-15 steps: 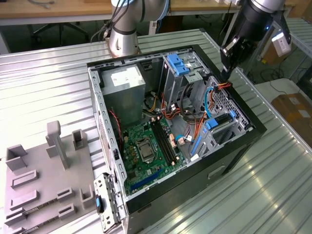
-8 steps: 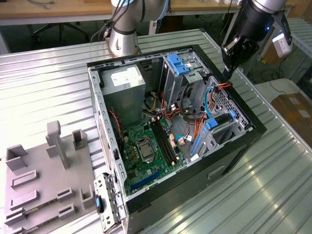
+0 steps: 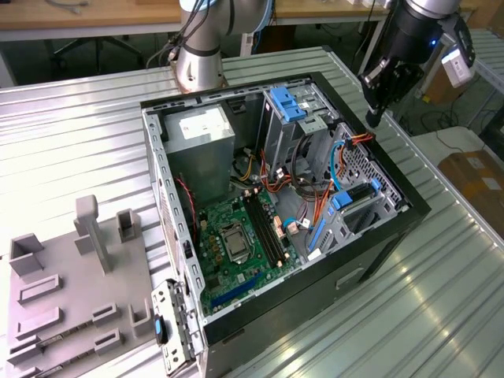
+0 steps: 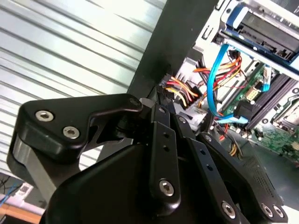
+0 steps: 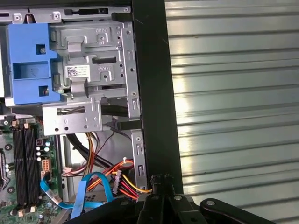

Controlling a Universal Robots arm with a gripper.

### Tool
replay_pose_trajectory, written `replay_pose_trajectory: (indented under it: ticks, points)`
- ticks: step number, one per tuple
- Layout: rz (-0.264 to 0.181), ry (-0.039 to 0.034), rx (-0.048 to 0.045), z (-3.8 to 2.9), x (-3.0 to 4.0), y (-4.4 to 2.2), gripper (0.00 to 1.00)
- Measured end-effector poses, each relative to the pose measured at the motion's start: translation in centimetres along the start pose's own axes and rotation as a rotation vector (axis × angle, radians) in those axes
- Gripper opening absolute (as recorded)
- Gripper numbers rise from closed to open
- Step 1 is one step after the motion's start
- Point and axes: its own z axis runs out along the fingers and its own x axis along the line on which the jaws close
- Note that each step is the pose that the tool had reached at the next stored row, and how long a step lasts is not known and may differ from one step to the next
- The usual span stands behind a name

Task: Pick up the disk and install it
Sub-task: 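Insert the disk into the insertion slot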

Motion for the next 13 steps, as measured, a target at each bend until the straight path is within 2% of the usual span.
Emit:
replay_pose_trajectory:
  ticks: [4,7,11,13]
  points:
    - [0.004,-0.0037,0.0058,0.07,0.01,-0.01,0.11]
    - [0.007,-0.0109,0.0193,0.18,0.04,0.01,0.11]
    - [0.007,-0.0142,0.0216,0.20,0.16,0.02,0.11]
    - [0.008,-0.0250,0.0338,0.20,0.17,0.01,0.11]
